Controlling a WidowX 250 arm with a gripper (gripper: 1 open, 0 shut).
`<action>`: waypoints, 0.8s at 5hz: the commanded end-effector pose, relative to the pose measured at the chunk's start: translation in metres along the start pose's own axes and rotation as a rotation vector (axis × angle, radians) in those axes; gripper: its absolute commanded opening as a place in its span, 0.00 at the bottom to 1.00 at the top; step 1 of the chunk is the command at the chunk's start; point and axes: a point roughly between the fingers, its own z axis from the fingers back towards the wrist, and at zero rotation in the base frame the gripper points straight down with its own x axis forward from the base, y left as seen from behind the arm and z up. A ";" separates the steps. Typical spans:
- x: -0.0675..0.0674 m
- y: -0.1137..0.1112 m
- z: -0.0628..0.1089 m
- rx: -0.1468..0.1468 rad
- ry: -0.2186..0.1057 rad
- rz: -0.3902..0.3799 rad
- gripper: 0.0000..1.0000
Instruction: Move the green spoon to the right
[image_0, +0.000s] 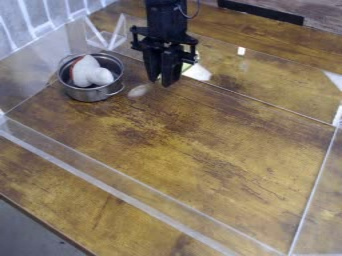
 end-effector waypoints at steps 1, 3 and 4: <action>0.007 -0.016 0.040 0.025 -0.109 0.000 0.00; 0.013 -0.030 0.034 0.031 -0.106 0.024 0.00; 0.018 -0.035 0.029 0.034 -0.105 0.024 0.00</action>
